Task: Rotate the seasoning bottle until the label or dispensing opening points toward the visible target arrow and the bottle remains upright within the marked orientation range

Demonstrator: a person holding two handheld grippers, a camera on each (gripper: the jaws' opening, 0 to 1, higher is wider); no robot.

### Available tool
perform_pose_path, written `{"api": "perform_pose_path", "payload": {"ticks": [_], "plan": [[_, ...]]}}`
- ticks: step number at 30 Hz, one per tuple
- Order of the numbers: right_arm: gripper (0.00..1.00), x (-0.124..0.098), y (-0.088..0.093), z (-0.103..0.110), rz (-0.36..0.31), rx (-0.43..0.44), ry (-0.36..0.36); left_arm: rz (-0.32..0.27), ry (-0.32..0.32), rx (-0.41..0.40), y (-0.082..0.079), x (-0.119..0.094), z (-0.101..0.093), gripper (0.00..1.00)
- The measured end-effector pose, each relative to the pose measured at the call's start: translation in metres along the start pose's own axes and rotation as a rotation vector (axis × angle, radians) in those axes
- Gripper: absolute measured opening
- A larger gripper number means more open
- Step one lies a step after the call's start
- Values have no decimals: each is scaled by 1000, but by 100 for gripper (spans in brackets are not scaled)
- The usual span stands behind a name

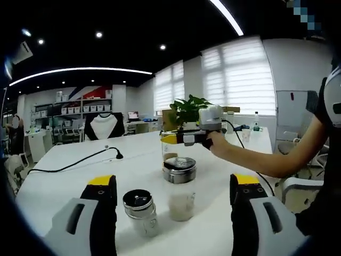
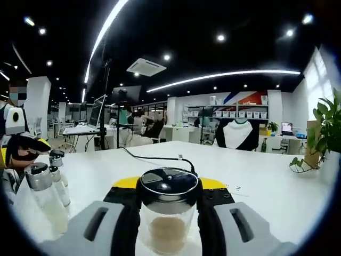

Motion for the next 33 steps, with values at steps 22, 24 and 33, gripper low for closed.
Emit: {"api": "perform_pose_path", "payload": {"ticks": [22, 24, 33], "plan": [[37, -53, -5, 54, -61, 9, -96, 3, 85, 28, 8, 3, -25, 90], [37, -55, -5, 55, -67, 17, -110, 4, 92, 25, 8, 4, -26, 90], [37, -64, -5, 68, -79, 19, -151, 19, 101, 22, 12, 5, -30, 90]]}}
Point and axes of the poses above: the point that each gripper's makers call its tool centre point, and the gripper's own axes: x roughly forward along the fingers, z roughly to its left, y roughly out of its underside, the point moved 10 cm from there along -x, roughly backward along the fingers, and after that the axes turned 1 degree about -x, right-handed, at the moved point
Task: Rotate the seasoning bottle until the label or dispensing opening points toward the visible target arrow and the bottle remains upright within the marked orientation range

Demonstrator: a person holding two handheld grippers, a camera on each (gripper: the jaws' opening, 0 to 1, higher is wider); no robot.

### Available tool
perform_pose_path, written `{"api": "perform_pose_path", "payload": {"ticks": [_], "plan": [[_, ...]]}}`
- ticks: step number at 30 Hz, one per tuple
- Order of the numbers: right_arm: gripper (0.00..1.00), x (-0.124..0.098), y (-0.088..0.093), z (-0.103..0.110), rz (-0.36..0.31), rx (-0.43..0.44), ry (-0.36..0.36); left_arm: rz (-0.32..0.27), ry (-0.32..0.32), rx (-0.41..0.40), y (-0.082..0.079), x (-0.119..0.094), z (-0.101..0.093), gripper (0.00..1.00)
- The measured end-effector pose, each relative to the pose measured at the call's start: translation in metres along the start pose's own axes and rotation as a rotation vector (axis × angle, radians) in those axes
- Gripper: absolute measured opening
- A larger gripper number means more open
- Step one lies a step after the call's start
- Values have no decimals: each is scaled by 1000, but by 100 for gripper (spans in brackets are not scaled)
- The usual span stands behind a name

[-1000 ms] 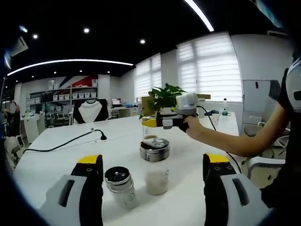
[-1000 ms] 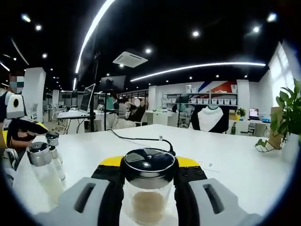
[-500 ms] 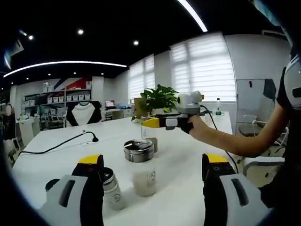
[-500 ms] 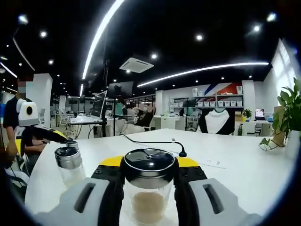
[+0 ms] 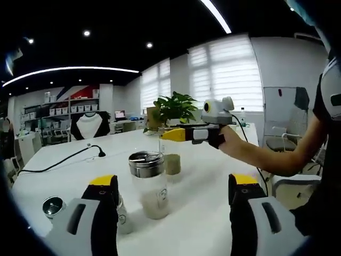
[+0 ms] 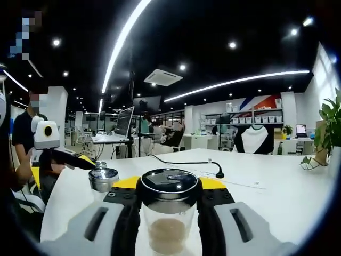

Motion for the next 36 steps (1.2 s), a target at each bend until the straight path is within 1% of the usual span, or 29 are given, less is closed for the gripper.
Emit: {"api": "perform_pose_path", "payload": {"ticks": [5, 8, 10, 15, 21, 24, 30, 32, 36], "plan": [[37, -6, 2, 8, -1, -3, -12, 17, 0, 15, 4, 0, -1, 87], [37, -9, 4, 13, -3, 9, -25, 14, 8, 7, 5, 1, -3, 87], [37, -9, 4, 11, -2, 12, -31, 14, 15, 6, 6, 1, -4, 86], [37, -13, 3, 19, -9, 12, -47, 23, 30, 4, 10, 2, -8, 86], [37, -17, 1, 30, -15, 10, -85, 33, 42, -6, 17, 2, -12, 85], [37, -19, -1, 36, -22, 13, -101, 35, 48, -11, 19, 2, -18, 85], [37, -21, -1, 44, -22, 5, -128, 37, 58, -16, 22, 3, -20, 85], [37, -21, -2, 47, -18, 15, -149, 39, 62, -15, 23, 3, -21, 84], [37, -22, -2, 54, -34, 18, -176, 42, 72, -16, 25, 3, -22, 84]]}}
Point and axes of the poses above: the point that each gripper's makers call its tool centre point, and the gripper's own axes: x roughly forward along the fingers, z roughly to its left, y roughly out of its underside, the point moved 10 cm from there along -x, roughly backward along the fingers, and after that the axes turned 1 degree about -x, right-handed, at the moved point
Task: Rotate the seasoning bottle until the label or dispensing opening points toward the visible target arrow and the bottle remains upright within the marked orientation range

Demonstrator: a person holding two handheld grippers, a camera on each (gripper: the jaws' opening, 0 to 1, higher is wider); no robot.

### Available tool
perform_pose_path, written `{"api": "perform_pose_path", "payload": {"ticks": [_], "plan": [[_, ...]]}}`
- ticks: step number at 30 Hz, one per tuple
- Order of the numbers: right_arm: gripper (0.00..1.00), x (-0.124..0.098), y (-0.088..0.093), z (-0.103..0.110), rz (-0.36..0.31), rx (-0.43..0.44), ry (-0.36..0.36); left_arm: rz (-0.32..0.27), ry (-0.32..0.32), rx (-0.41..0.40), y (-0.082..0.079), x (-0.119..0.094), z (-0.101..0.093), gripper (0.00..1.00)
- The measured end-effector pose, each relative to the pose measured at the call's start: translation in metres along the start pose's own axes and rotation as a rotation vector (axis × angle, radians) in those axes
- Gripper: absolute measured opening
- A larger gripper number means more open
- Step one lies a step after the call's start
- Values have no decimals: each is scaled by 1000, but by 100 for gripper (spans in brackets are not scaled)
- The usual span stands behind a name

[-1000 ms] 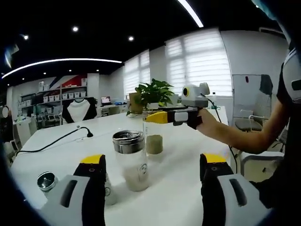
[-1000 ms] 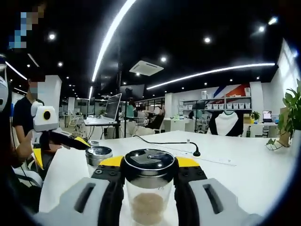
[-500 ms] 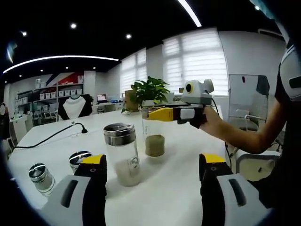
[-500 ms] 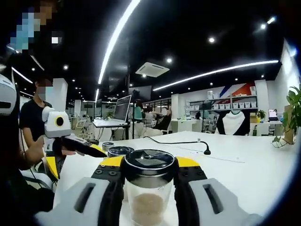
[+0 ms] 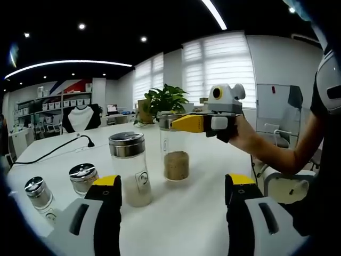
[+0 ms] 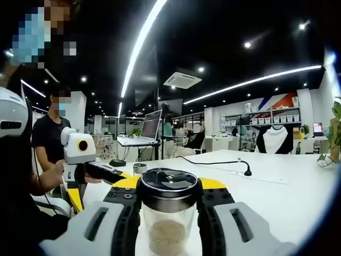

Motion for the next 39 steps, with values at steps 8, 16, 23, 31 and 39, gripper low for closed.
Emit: {"api": "perform_pose_path", "payload": {"ticks": [8, 16, 23, 31, 39], "plan": [[37, 4, -1, 14, 1, -11, -63, 4, 24, -5, 4, 3, -2, 81], [37, 11, -1, 31, 12, -18, -131, -5, 71, 3, 4, 12, -4, 75], [37, 18, -3, 43, 3, -10, -212, -1, 116, 18, 4, 19, -5, 70], [37, 28, 2, 52, 21, -16, -280, -26, 175, 69, -2, 24, -1, 65], [37, 33, 7, 58, 33, 3, -322, -40, 245, 67, 3, 29, 4, 62]]}}
Point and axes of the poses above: the point that each gripper's makers call its tool centre point, and the gripper's own axes: x roughly forward along the fingers, z roughly to its left, y roughly out of its underside, the point moved 10 cm from there along -x, roughly backward along the fingers, and after that the axes turned 1 degree about -x, right-handed, at the moved point
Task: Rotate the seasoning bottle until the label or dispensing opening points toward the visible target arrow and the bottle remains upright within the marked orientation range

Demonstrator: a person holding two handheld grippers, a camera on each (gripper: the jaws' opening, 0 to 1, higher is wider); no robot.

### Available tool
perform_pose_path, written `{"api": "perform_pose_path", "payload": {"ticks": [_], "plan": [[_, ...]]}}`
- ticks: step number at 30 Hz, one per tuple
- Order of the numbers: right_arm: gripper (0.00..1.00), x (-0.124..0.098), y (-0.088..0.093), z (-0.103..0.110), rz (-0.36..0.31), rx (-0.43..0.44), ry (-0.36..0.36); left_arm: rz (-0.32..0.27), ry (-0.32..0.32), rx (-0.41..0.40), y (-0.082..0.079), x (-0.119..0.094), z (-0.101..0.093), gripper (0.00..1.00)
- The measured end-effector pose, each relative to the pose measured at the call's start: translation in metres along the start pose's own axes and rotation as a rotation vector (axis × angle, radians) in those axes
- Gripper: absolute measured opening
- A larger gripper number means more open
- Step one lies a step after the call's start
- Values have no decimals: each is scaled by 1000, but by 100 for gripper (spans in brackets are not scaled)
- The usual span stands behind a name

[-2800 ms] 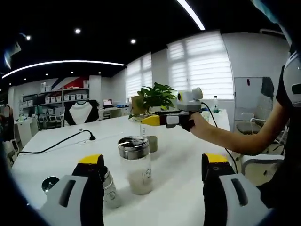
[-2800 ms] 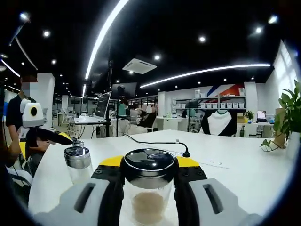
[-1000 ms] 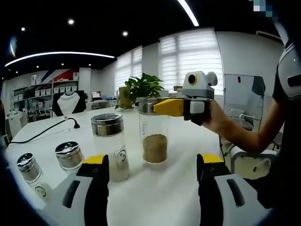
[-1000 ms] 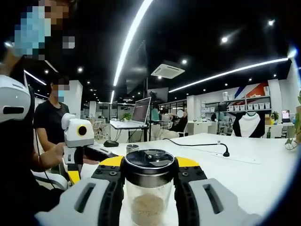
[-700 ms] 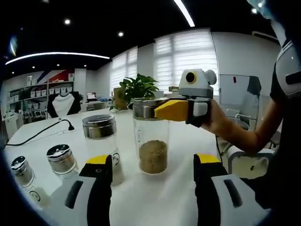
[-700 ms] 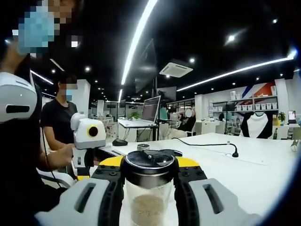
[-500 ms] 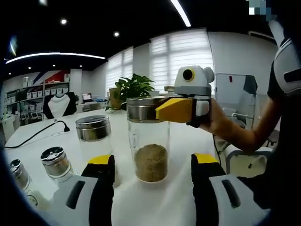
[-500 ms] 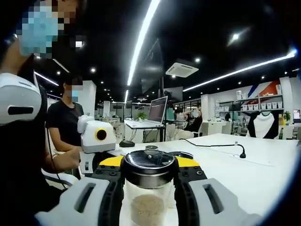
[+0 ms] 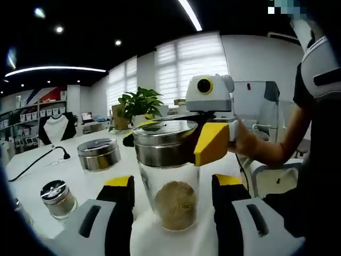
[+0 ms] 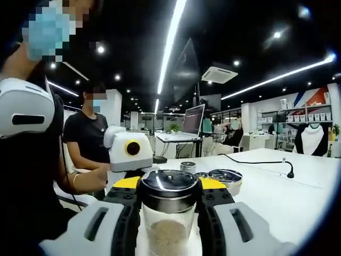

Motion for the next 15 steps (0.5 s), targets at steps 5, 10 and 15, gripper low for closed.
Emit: {"api": "perform_pose_path", "payload": {"ticks": [5, 10, 15], "plan": [[37, 0, 1, 3, -12, 7, -21, -2, 30, -2, 0, 1, -2, 59], [37, 1, 1, 5, -13, 3, -28, -2, 37, 20, 0, 4, -1, 51], [37, 1, 2, 6, -15, -2, -28, -2, 36, 33, 1, 7, 0, 47]]}}
Point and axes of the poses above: the point that each gripper's makers call its tool centre point, and the gripper's own axes: x roughly forward along the fingers, z roughly to its left, y roughly out of its underside, the point moved 10 cm from there along -x, roughly backward along the fingers, and after that the axes turned 1 degree about -x, right-handed, at the moved point
